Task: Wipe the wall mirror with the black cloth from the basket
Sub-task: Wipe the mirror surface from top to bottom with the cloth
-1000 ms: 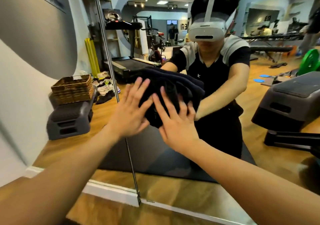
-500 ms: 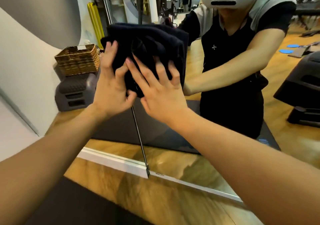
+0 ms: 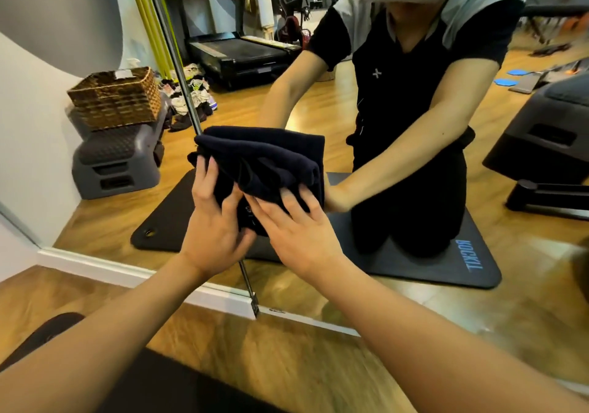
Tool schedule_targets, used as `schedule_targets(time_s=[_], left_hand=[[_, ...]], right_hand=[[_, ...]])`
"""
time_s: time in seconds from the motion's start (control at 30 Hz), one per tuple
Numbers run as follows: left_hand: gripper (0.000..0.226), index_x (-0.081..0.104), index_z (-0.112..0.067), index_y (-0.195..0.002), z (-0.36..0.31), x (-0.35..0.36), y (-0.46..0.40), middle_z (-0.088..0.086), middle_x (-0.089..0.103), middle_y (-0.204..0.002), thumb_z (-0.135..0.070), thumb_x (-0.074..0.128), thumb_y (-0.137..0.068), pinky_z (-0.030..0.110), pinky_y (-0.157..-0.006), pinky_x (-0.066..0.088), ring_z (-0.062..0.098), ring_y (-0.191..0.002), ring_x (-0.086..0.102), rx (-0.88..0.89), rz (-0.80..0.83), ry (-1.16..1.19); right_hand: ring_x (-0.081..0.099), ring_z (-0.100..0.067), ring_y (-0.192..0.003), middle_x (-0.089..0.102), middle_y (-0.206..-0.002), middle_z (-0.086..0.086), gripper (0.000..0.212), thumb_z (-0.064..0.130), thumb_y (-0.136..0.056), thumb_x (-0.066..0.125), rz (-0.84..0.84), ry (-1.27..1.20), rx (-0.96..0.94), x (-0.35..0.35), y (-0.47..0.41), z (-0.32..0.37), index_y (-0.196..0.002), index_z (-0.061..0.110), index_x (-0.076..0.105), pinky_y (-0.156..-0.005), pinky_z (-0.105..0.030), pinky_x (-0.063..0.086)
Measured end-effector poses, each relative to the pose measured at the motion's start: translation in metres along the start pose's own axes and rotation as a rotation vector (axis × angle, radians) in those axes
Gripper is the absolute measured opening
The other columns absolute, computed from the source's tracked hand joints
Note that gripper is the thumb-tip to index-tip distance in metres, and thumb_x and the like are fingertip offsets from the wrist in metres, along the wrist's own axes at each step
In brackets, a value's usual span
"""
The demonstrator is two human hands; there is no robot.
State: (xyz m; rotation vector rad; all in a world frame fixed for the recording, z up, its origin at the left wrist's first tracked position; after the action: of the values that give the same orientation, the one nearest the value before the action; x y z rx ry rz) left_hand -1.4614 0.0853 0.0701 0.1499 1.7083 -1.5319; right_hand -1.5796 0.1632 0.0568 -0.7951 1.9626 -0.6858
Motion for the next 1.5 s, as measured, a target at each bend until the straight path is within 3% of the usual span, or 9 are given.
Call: schedule_targets(time_s=[0.3, 0.4, 0.67, 0.93, 1.07, 1.2, 1.3, 1.4, 1.5], left_hand=[[0.080, 0.037, -0.004, -0.145, -0.100, 0.036, -0.016, 0.035, 0.010, -0.154, -0.024, 0.075, -0.078, 0.052, -0.127, 0.003, 0.064, -0.144, 0.006, 0.107, 0.004, 0.051], [0.075, 0.036, -0.005, -0.145, -0.137, 0.050, -0.024, 0.033, 0.011, -0.155, -0.026, 0.068, -0.081, 0.059, -0.125, 0.013, 0.061, -0.145, 0.006, 0.132, 0.018, 0.089], [0.075, 0.034, -0.006, -0.148, -0.222, 0.083, -0.044, 0.034, 0.013, -0.154, -0.042, 0.064, -0.091, 0.071, -0.107, 0.037, 0.061, -0.143, 0.012, 0.173, 0.034, 0.124], [0.078, 0.023, -0.003, -0.155, -0.314, 0.111, -0.067, 0.039, 0.009, -0.154, -0.045, 0.055, -0.098, 0.065, -0.120, 0.024, 0.063, -0.141, 0.014, 0.258, 0.016, 0.138], [0.076, 0.024, -0.002, -0.157, -0.371, 0.129, -0.082, 0.036, 0.000, -0.158, -0.044, 0.049, -0.099, 0.063, -0.122, 0.019, 0.061, -0.143, 0.012, 0.292, 0.018, 0.169], [0.077, 0.029, -0.003, -0.157, -0.428, 0.141, -0.099, 0.034, 0.007, -0.157, -0.036, 0.058, -0.094, 0.065, -0.117, 0.029, 0.059, -0.143, 0.012, 0.313, -0.016, 0.208], [0.077, 0.030, -0.002, -0.157, -0.470, 0.148, -0.111, 0.034, 0.011, -0.157, -0.027, 0.060, -0.091, 0.065, -0.122, 0.019, 0.058, -0.144, 0.014, 0.343, -0.056, 0.217], [0.068, 0.030, -0.001, -0.156, -0.511, 0.158, -0.121, 0.032, 0.012, -0.159, -0.015, 0.051, -0.093, 0.063, -0.124, 0.011, 0.057, -0.145, 0.014, 0.357, -0.088, 0.228], [0.057, 0.032, -0.003, -0.156, -0.548, 0.167, -0.128, 0.030, 0.014, -0.160, -0.011, 0.032, -0.100, 0.062, -0.124, 0.016, 0.055, -0.146, 0.014, 0.364, -0.089, 0.249]], right_hand=[[0.038, -0.024, -0.134, 0.049, -0.149, 0.008, 0.067, 0.033, -0.085, 0.060, 0.075, 0.154, -0.079, -0.016, 0.083, -0.088, -0.151, 0.026, 0.050, -0.124, -0.044, 0.010], [0.036, -0.026, -0.137, 0.036, -0.156, 0.006, 0.073, 0.037, -0.083, 0.059, 0.082, 0.200, -0.087, -0.023, 0.111, -0.117, -0.154, 0.027, 0.045, -0.124, -0.045, 0.009], [0.041, -0.026, -0.135, 0.057, -0.147, 0.009, 0.068, 0.031, -0.088, 0.053, 0.048, 0.218, -0.056, -0.038, 0.177, -0.192, -0.155, 0.029, 0.042, -0.123, -0.042, 0.017], [0.037, -0.030, -0.142, 0.044, -0.156, 0.002, 0.068, 0.035, -0.094, 0.054, 0.051, 0.182, -0.034, -0.059, 0.246, -0.271, -0.158, 0.029, 0.034, -0.122, -0.044, 0.021], [0.040, -0.032, -0.140, 0.047, -0.156, -0.002, 0.062, 0.042, -0.095, 0.060, 0.069, 0.209, -0.017, -0.075, 0.285, -0.316, -0.154, 0.026, 0.045, -0.119, -0.045, 0.028], [0.042, -0.033, -0.138, 0.042, -0.159, -0.005, 0.059, 0.039, -0.098, 0.057, 0.084, 0.215, 0.010, -0.095, 0.321, -0.360, -0.153, 0.024, 0.045, -0.118, -0.046, 0.033], [0.044, -0.036, -0.137, 0.035, -0.161, -0.007, 0.060, 0.032, -0.099, 0.056, 0.103, 0.199, 0.035, -0.109, 0.347, -0.389, -0.156, 0.021, 0.039, -0.119, -0.047, 0.034], [0.041, -0.040, -0.140, 0.033, -0.160, -0.010, 0.058, 0.028, -0.100, 0.060, 0.116, 0.188, 0.079, -0.120, 0.373, -0.417, -0.154, 0.018, 0.040, -0.119, -0.052, 0.036], [0.041, -0.042, -0.138, 0.035, -0.157, -0.013, 0.055, 0.025, -0.099, 0.063, 0.114, 0.198, 0.092, -0.127, 0.395, -0.442, -0.150, 0.014, 0.044, -0.114, -0.053, 0.041]])
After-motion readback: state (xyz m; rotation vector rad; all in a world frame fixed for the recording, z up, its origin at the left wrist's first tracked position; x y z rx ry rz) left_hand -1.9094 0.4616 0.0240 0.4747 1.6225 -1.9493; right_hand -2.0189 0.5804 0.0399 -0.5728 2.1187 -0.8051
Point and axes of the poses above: each hand's wrist, its own y-axis away from the middle knuckle, its own x-axis out of the palm, z = x × y, the point moved 6 cm from there along -y, towards the middle knuckle
